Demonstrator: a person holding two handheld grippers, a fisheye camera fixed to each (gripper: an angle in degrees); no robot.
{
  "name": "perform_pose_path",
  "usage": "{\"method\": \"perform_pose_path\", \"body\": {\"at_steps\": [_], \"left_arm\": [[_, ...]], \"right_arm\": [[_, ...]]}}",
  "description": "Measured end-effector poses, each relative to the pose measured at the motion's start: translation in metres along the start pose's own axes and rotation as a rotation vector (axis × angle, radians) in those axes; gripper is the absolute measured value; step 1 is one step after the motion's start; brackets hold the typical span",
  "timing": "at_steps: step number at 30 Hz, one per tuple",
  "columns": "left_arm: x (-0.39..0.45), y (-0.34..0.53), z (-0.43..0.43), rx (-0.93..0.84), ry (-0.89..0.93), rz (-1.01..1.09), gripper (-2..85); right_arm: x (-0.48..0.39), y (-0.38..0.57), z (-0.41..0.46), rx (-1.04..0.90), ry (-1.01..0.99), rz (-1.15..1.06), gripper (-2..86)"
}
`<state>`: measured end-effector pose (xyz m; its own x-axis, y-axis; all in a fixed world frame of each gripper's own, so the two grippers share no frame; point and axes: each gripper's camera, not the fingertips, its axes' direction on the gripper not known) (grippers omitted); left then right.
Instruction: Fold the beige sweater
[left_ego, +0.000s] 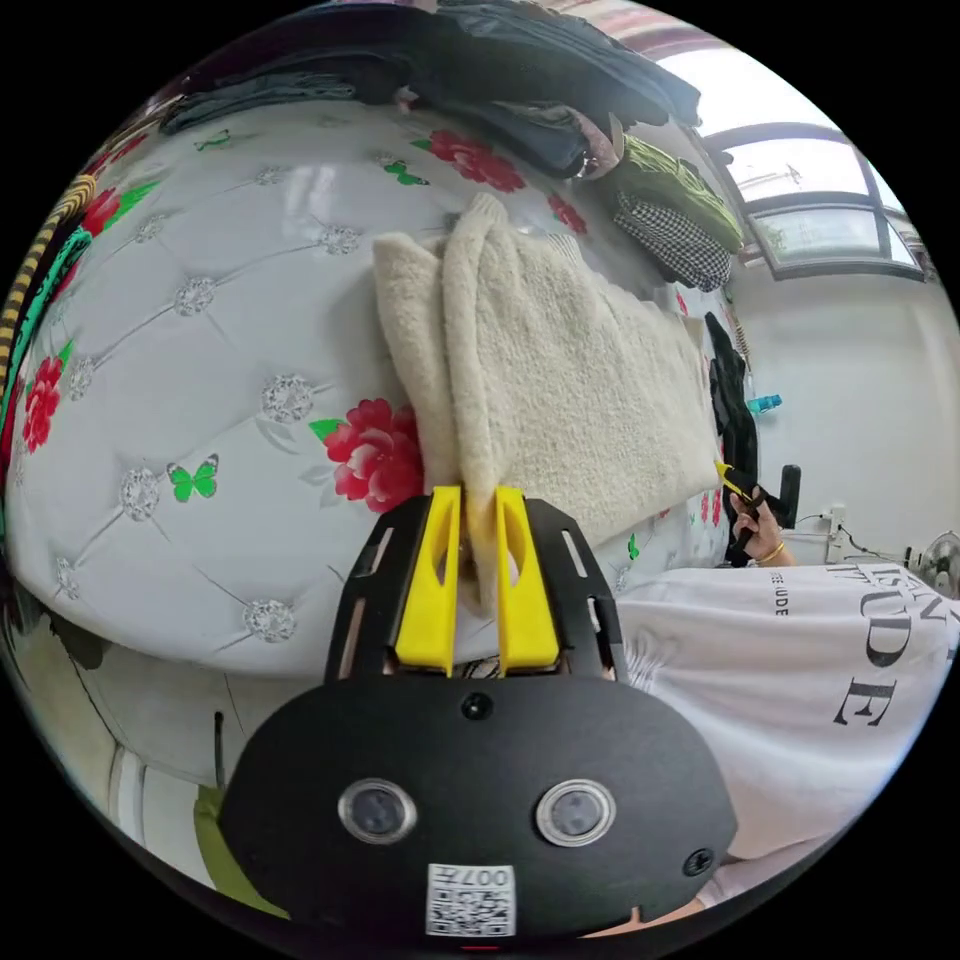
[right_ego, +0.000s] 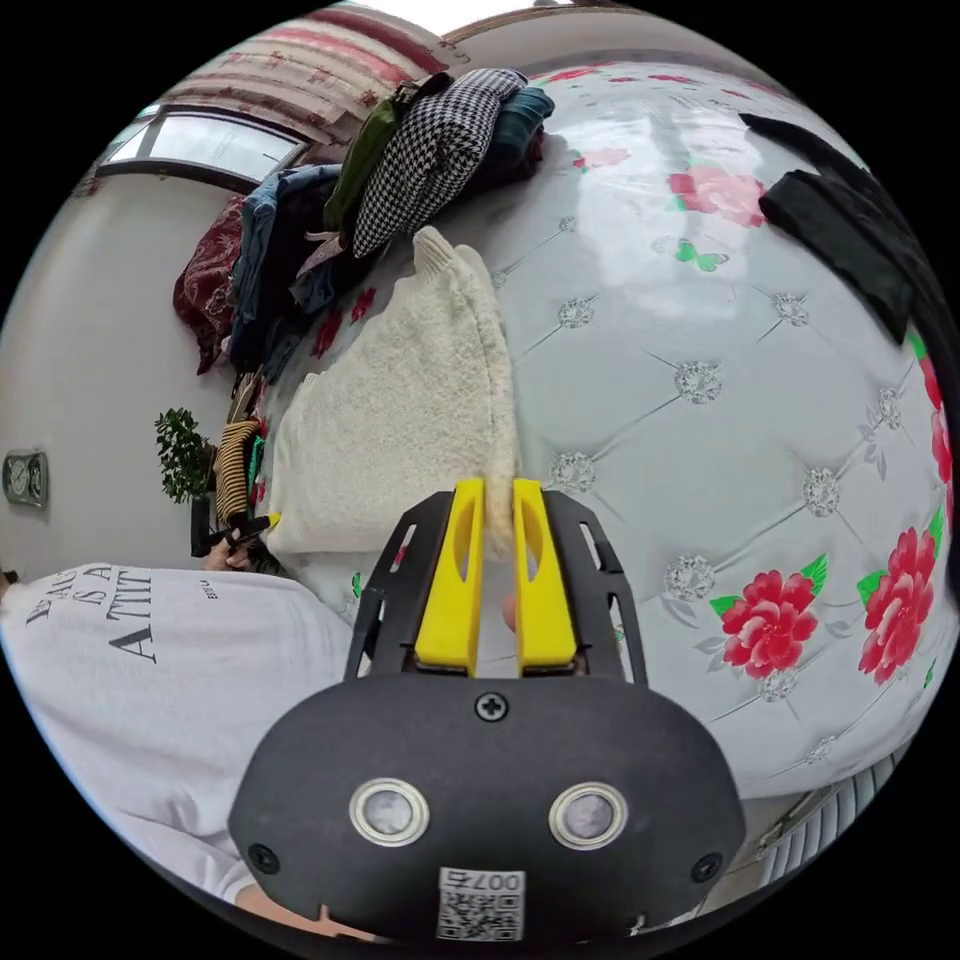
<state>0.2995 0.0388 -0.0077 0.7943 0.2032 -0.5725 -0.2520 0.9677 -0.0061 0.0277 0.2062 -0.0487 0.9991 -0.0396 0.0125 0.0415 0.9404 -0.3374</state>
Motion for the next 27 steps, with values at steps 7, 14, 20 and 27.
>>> {"method": "perform_pose_path", "body": {"at_steps": [7, 14, 20, 27], "left_arm": [[-0.022, -0.003, -0.05, 0.108, -0.056, 0.01, 12.3], [-0.056, -0.048, 0.003, 0.007, 0.168, -0.039, 17.9], [-0.051, -0.071, 0.016, -0.059, 0.164, 0.028, 14.5], [-0.036, -0.019, -0.021, 0.151, 0.027, 0.01, 11.7]], "right_arm": [[0.037, -0.037, -0.03, 0.082, -0.067, 0.014, 11.9], [0.071, -0.099, -0.001, -0.042, -0.101, 0.054, 13.9], [0.09, -0.11, -0.025, -0.146, -0.229, -0.011, 13.5], [0.14, 0.021, -0.089, 0.243, -0.284, 0.351, 14.4]]}}
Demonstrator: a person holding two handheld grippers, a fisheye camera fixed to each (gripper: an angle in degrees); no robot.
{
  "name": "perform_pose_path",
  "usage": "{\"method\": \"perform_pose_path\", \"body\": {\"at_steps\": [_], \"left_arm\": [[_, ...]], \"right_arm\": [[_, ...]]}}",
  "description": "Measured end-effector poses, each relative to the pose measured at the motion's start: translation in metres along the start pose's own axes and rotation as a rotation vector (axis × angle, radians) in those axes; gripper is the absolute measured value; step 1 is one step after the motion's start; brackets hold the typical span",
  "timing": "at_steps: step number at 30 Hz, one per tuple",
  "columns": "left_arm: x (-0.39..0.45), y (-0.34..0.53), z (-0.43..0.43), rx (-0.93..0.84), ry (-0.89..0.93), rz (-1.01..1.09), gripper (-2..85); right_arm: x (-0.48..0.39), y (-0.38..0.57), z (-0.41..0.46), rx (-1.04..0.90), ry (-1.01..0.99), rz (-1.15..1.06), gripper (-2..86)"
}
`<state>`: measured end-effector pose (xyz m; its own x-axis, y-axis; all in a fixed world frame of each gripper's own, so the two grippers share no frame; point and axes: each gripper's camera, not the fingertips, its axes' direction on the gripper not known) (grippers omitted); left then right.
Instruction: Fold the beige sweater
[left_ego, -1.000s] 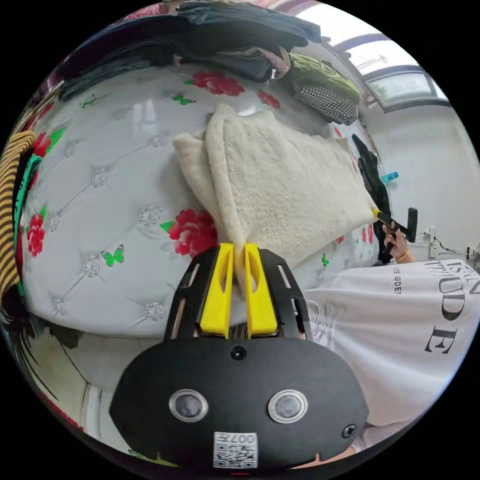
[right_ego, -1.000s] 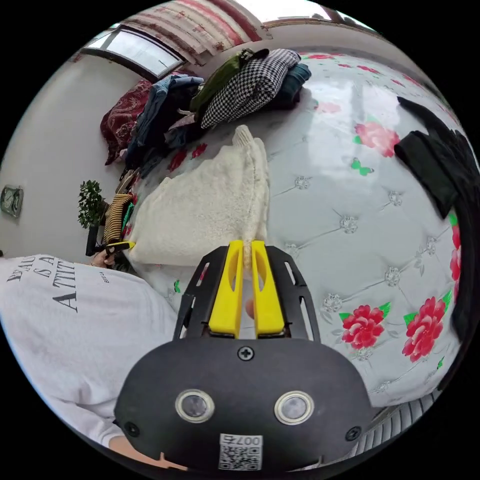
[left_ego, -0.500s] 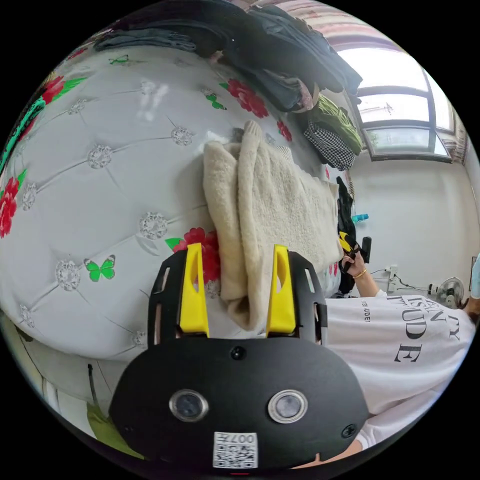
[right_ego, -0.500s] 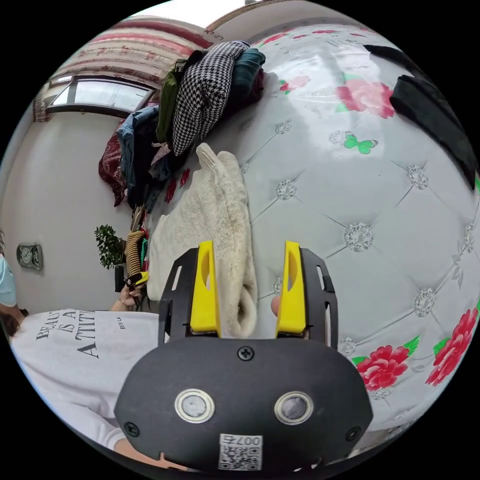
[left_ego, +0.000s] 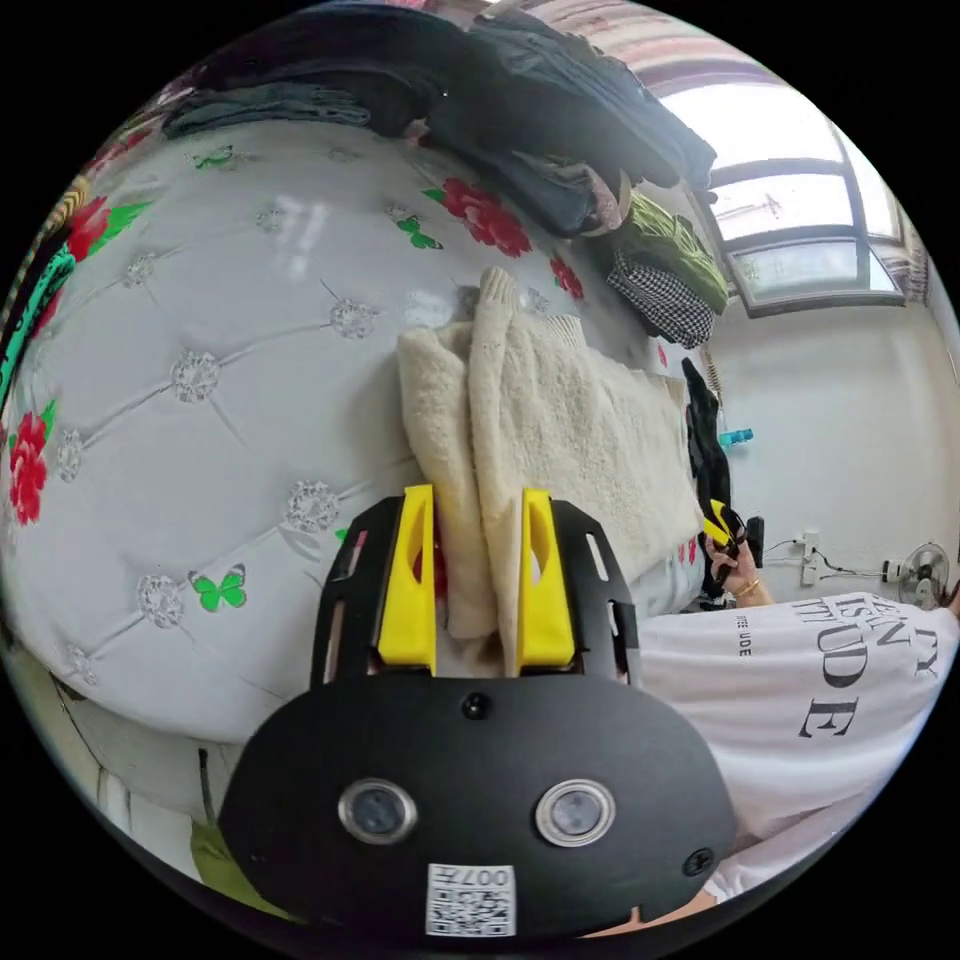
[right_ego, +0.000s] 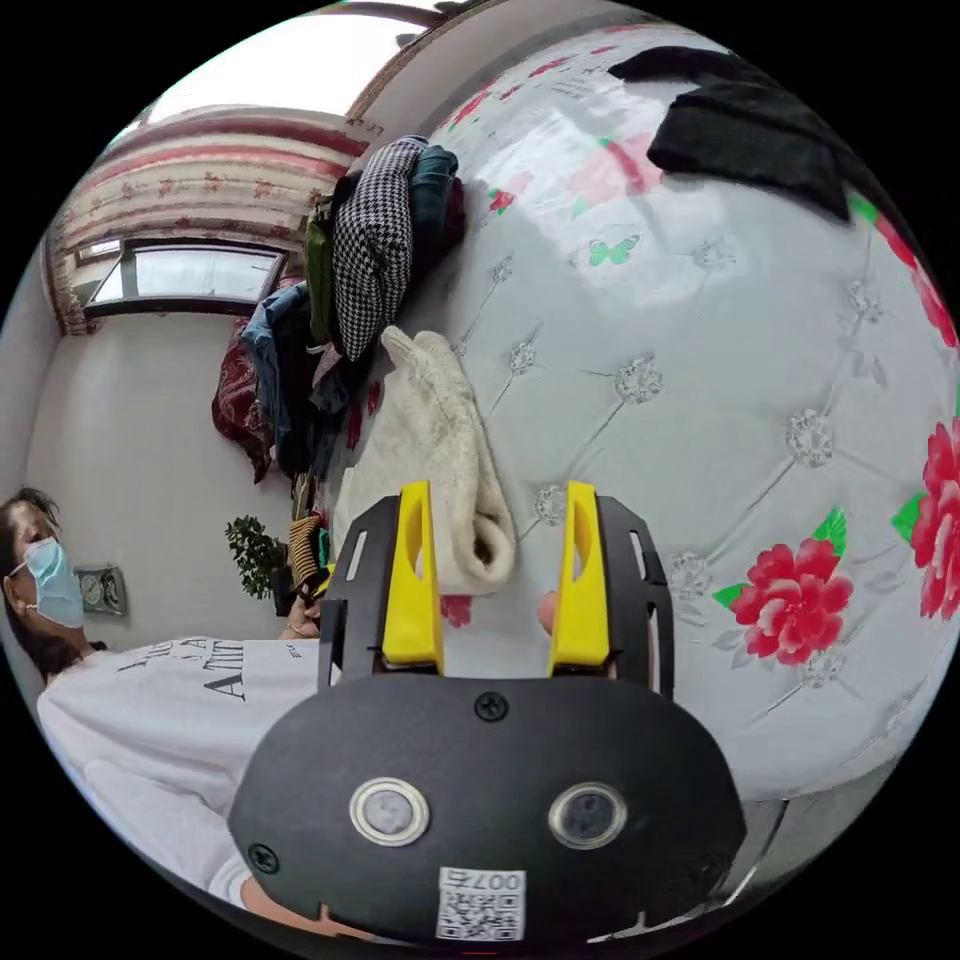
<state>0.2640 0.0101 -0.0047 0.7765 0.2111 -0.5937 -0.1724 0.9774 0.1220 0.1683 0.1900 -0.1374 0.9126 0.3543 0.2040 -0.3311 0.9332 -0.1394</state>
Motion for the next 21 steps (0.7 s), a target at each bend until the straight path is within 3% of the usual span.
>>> {"method": "perform_pose_path", "body": {"at_steps": [4, 6, 9, 12, 15, 17, 21], "left_arm": [[0.058, 0.022, -0.029, 0.117, -0.119, 0.147, 11.7], [0.106, 0.022, -0.006, 0.066, -0.044, 0.287, 12.3], [0.168, 0.026, 0.053, -0.042, 0.061, 0.451, 13.3], [0.211, 0.04, 0.125, -0.181, 0.06, 0.555, 13.6], [0.227, 0.056, 0.156, -0.161, -0.136, 0.616, 11.5], [0.234, 0.057, 0.151, -0.195, -0.144, 0.646, 12.3], [0.251, 0.069, 0.101, -0.021, -0.06, 0.724, 11.5]], "right_arm": [[0.041, 0.064, 0.009, 0.046, -0.181, 0.19, 14.9], [0.046, 0.073, 0.029, 0.022, -0.198, 0.211, 14.9], [0.044, 0.071, 0.038, 0.131, -0.217, 0.224, 14.0], [0.04, 0.057, 0.06, 0.116, -0.286, 0.217, 12.5], [0.031, 0.046, 0.073, 0.096, -0.211, 0.246, 7.8], [0.021, 0.041, 0.066, 0.109, -0.189, 0.206, 4.4], [-0.011, 0.036, 0.052, 0.069, -0.074, 0.024, 1.6]]}}
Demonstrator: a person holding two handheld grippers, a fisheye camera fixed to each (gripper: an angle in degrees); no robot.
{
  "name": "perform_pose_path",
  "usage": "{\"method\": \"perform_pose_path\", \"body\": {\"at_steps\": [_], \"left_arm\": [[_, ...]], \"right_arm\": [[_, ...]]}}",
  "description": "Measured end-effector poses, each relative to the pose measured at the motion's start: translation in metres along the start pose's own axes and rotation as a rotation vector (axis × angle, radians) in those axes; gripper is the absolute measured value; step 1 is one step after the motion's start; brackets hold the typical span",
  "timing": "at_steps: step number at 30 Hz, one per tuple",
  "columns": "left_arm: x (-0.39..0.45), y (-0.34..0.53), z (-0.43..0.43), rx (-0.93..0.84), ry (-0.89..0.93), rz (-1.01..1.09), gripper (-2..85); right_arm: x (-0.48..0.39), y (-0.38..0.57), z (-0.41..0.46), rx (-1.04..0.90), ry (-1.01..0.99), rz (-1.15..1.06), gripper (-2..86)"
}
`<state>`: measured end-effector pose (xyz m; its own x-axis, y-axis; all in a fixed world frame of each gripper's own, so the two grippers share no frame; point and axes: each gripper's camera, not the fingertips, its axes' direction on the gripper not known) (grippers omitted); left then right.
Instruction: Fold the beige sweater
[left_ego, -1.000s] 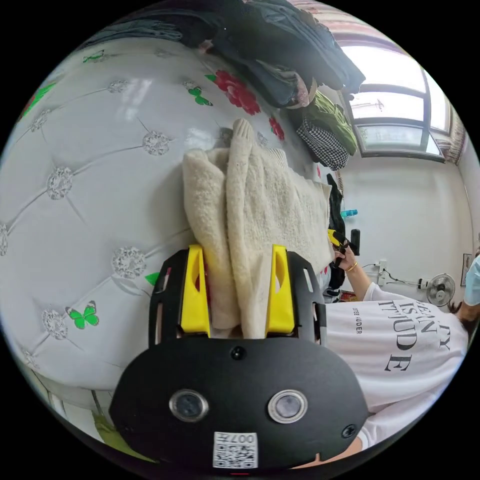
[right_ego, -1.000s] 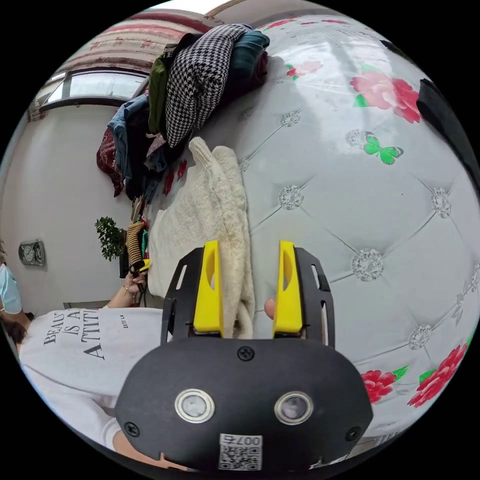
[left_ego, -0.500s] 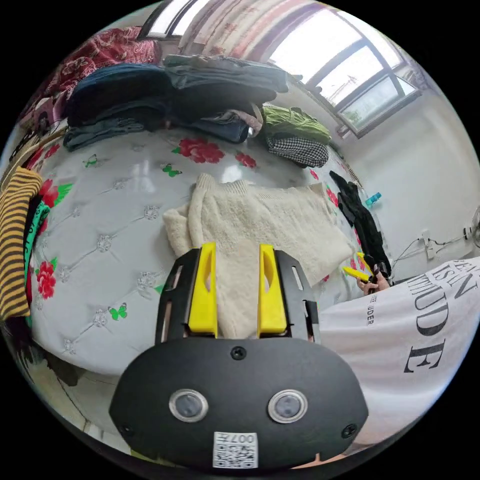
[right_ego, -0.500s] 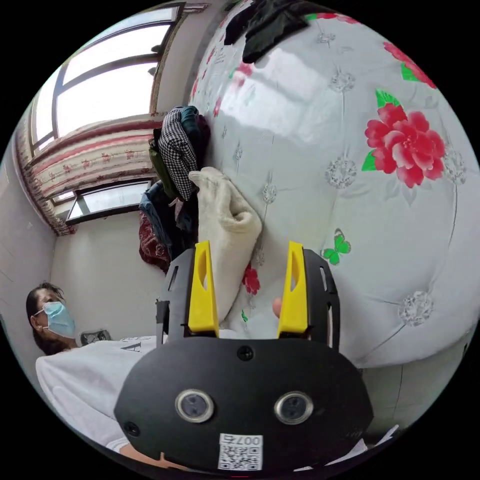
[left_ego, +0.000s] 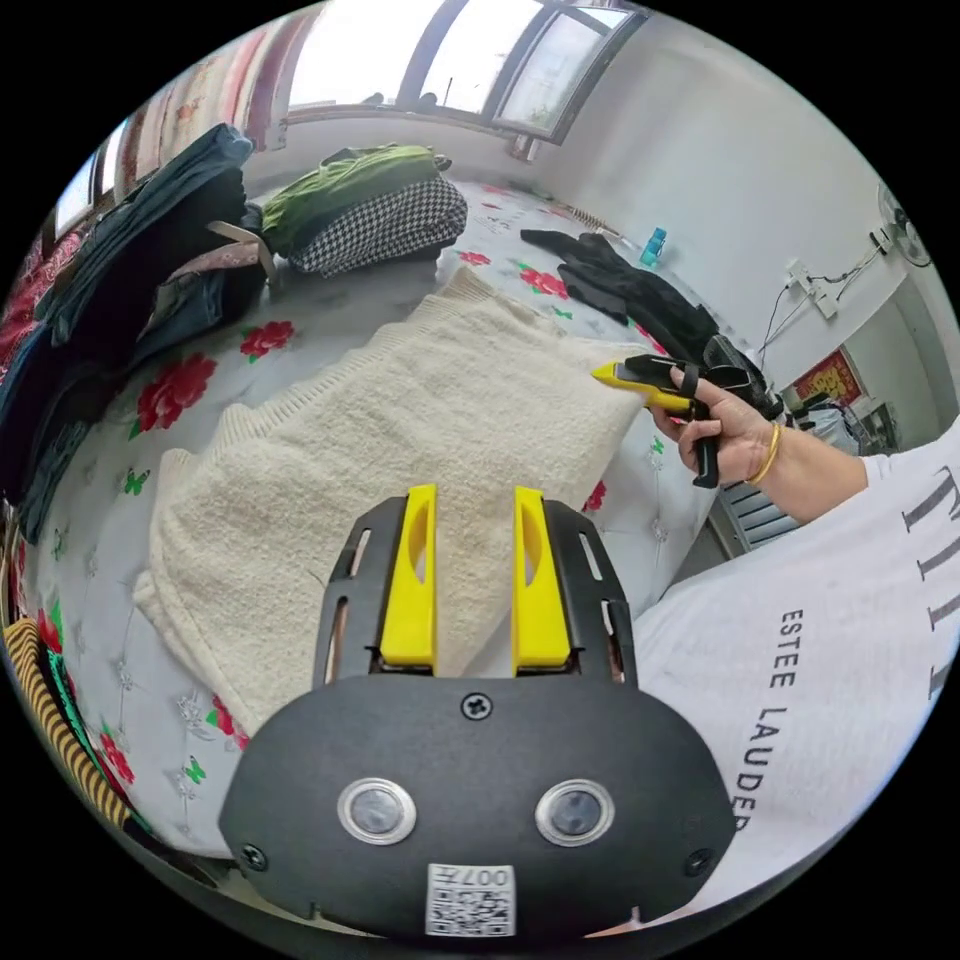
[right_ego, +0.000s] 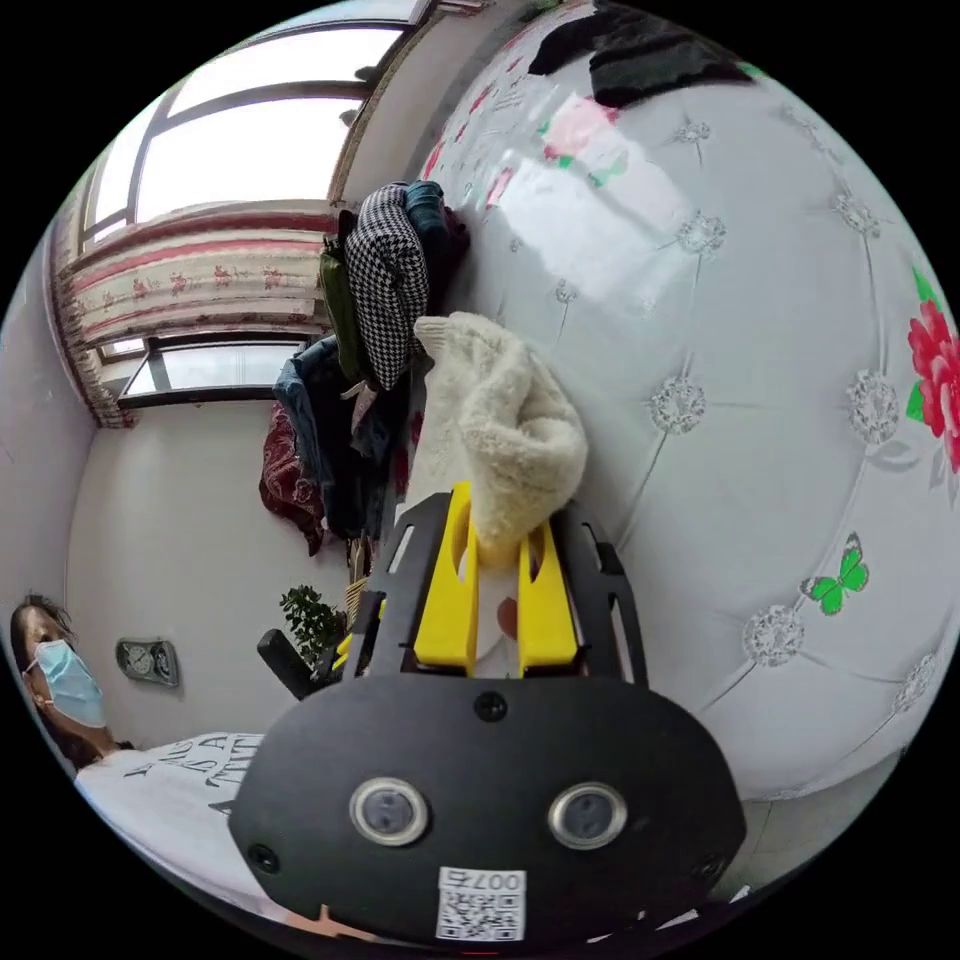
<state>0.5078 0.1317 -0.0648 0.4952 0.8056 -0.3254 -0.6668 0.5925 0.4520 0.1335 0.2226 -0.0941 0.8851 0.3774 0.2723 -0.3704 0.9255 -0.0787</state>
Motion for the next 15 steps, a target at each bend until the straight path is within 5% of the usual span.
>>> {"method": "perform_pose_path", "body": {"at_steps": [2, 5, 8, 15], "left_arm": [[0.009, -0.005, 0.005, -0.014, 0.045, 0.025, 11.9], [-0.003, -0.001, 0.076, -0.265, 0.091, -0.03, 12.7], [-0.016, 0.005, 0.086, -0.249, 0.105, -0.022, 11.9], [-0.073, 0.053, -0.021, -0.009, 0.263, -0.191, 13.0]], "right_arm": [[-0.005, 0.001, -0.003, 0.002, 0.014, -0.024, 1.2], [-0.008, 0.0, -0.003, 0.006, 0.01, -0.025, 0.8], [-0.029, -0.006, -0.002, -0.031, 0.012, -0.098, 0.7], [-0.239, 0.042, 0.048, -0.272, 0.227, -0.956, 0.9]]}}
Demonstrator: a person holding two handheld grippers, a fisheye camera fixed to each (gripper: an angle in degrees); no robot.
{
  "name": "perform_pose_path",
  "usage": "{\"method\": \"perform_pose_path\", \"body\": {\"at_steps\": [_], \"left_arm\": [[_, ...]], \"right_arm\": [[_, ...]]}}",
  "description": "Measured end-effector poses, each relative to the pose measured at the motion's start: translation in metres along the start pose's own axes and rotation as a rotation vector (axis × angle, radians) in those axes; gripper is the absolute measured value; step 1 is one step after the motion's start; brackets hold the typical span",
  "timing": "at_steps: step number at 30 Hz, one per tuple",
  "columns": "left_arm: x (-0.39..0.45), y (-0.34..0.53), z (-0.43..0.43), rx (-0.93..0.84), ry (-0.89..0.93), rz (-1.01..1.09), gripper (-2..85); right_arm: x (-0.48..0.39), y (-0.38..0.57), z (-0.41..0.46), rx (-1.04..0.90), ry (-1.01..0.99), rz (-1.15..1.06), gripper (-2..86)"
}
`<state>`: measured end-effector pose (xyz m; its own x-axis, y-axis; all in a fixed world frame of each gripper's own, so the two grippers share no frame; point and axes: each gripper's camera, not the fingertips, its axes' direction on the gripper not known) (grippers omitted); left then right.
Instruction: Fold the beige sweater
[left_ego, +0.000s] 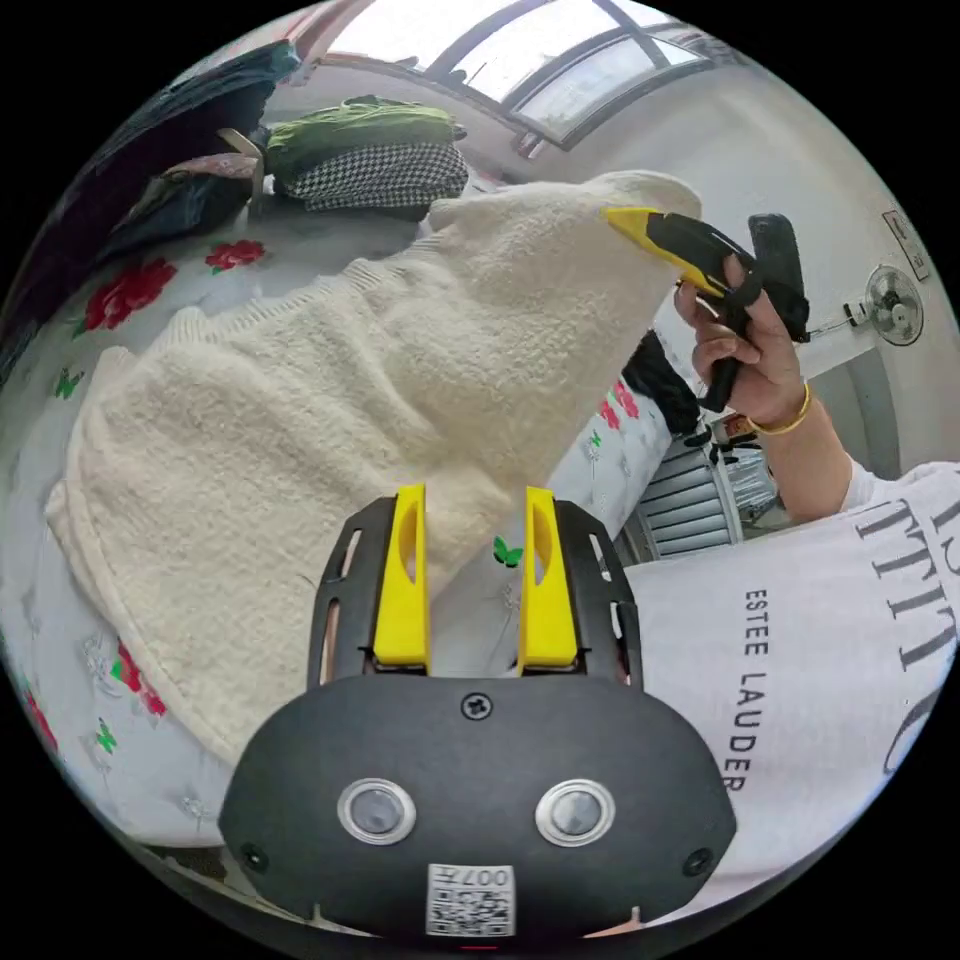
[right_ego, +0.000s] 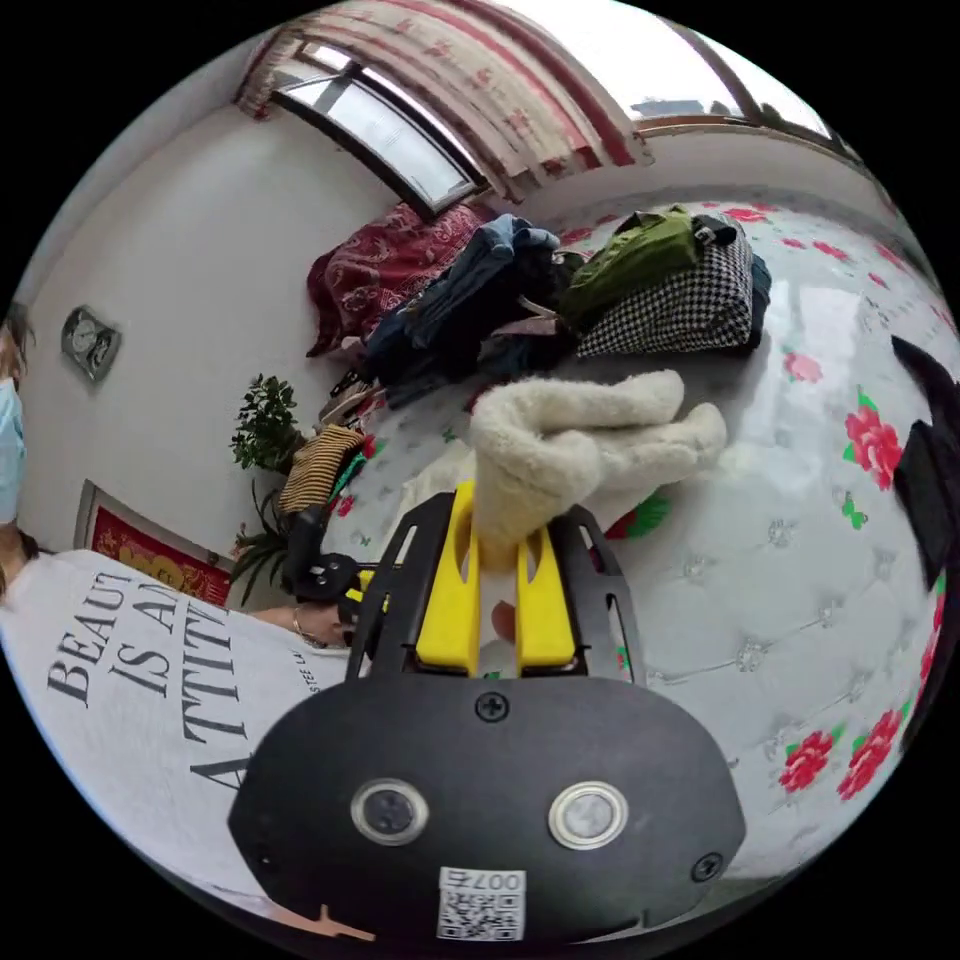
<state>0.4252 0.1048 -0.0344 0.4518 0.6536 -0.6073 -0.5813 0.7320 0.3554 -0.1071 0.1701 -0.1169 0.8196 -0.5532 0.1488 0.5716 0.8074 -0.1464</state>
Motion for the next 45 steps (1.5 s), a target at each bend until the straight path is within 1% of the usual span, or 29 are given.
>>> {"method": "perform_pose_path", "body": {"at_steps": [1, 2, 3, 4, 6, 9, 10, 11, 13, 15, 16, 18, 20, 21, 22, 23, 25, 27, 28, 30, 32, 34, 36, 37, 38, 39, 41, 43, 45], "left_arm": [[-0.006, 0.01, -0.014, 0.031, 0.005, -0.021, 12.9], [-0.021, 0.032, -0.04, 0.087, 0.008, -0.07, 12.5], [-0.039, 0.055, -0.064, 0.131, 0.015, -0.117, 12.2], [-0.048, 0.066, -0.076, 0.146, 0.024, -0.139, 12.2], [-0.092, 0.114, -0.119, 0.211, 0.036, -0.255, 12.0], [-0.146, 0.175, -0.165, 0.329, 0.061, -0.425, 11.9], [-0.155, 0.185, -0.171, 0.357, 0.07, -0.451, 11.9], [-0.172, 0.203, -0.18, 0.401, 0.097, -0.506, 12.0], [-0.191, 0.219, -0.187, 0.454, 0.131, -0.561, 12.2], [-0.207, 0.224, -0.187, 0.473, 0.168, -0.588, 13.2], [-0.21, 0.223, -0.186, 0.472, 0.175, -0.586, 13.5], [-0.221, 0.214, -0.18, 0.439, 0.185, -0.569, 14.6], [-0.232, 0.209, -0.178, 0.419, 0.199, -0.563, 15.6], [-0.24, 0.206, -0.179, 0.397, 0.199, -0.559, 16.1], [-0.244, 0.205, -0.18, 0.384, 0.195, -0.553, 16.2], [-0.251, 0.202, -0.184, 0.36, 0.185, -0.537, 16.5], [-0.264, 0.199, -0.19, 0.325, 0.189, -0.515, 16.7], [-0.284, 0.197, -0.197, 0.29, 0.214, -0.501, 17.1], [-0.29, 0.196, -0.198, 0.282, 0.218, -0.499, 17.2], [-0.31, 0.188, -0.192, 0.213, 0.247, -0.459, 17.1], [-0.325, 0.177, -0.174, 0.141, 0.27, -0.448, 16.5], [-0.333, 0.159, -0.148, 0.072, 0.322, -0.416, 15.4], [-0.329, 0.127, -0.11, -0.001, 0.376, -0.361, 14.0], [-0.325, 0.118, -0.102, -0.034, 0.357, -0.333, 13.8], [-0.316, 0.101, -0.091, -0.083, 0.316, -0.257, 13.7], [-0.31, 0.086, -0.08, -0.131, 0.297, -0.211, 13.6], [-0.302, 0.067, -0.06, -0.163, 0.302, -0.164, 13.4], [-0.291, 0.048, -0.032, -0.194, 0.33, -0.118, 13.4], [-0.265, 0.015, 0.019, -0.261, 0.37, -0.04, 13.5]], "right_arm": [[-0.038, -0.017, 0.012, -0.051, 0.029, -0.161, 1.1], [-0.056, -0.023, 0.02, -0.072, 0.033, -0.236, 1.2], [-0.089, -0.03, 0.038, -0.109, 0.021, -0.37, 1.5], [-0.117, -0.034, 0.06, -0.148, -0.023, -0.479, 1.8], [-0.148, -0.032, 0.1, -0.206, -0.11, -0.6, 2.5], [-0.174, -0.021, 0.187, -0.35, -0.285, -0.622, 4.6], [-0.178, -0.012, 0.229, -0.434, -0.325, -0.615, 5.8], [-0.18, -0.007, 0.25, -0.484, -0.336, -0.617, 6.5], [-0.177, 0.014, 0.322, -0.686, -0.387, -0.566, 8.8], [-0.167, 0.008, 0.326, -0.637, -0.491, -0.491, 9.8], [-0.163, -0.001, 0.325, -0.667, -0.523, -0.464, 10.2], [-0.153, -0.011, 0.308, -0.642, -0.56, -0.436, 10.6], [-0.133, -0.024, 0.274, -0.531, -0.597, -0.37, 10.8], [-0.111, -0.031, 0.246, -0.426, -0.605, -0.292, 11.1], [-0.085, -0.035, 0.22, -0.333, -0.586, -0.204, 11.5], [-0.071, -0.034, 0.209, -0.294, -0.563, -0.153, 11.7], [-0.014, -0.022, 0.173, -0.167, -0.44, 0.057, 12.5], [0.021, -0.005, 0.163, -0.126, -0.381, 0.211, 13.2], [0.035, 0.005, 0.165, -0.118, -0.399, 0.291, 13.6], [0.04, 0.015, 0.181, -0.128, -0.46, 0.36, 14.2], [0.031, 0.017, 0.209, -0.198, -0.482, 0.362, 14.6], [0.016, 0.014, 0.228, -0.203, -0.411, 0.345, 14.6], [0.014, 0.01, 0.232, -0.211, -0.414, 0.339, 14.4], [0.013, 0.01, 0.231, -0.216, -0.407, 0.338, 14.1], [0.012, 0.01, 0.228, -0.21, -0.391, 0.338, 14.0], [0.011, 0.013, 0.221, -0.189, -0.352, 0.349, 13.9], [0.013, 0.023, 0.206, -0.146, -0.298, 0.392, 13.6], [0.023, 0.046, 0.177, -0.059, -0.208, 0.498, 13.5], [0.03, 0.07, 0.151, 0.04, -0.141, 0.603, 13.6]]}}
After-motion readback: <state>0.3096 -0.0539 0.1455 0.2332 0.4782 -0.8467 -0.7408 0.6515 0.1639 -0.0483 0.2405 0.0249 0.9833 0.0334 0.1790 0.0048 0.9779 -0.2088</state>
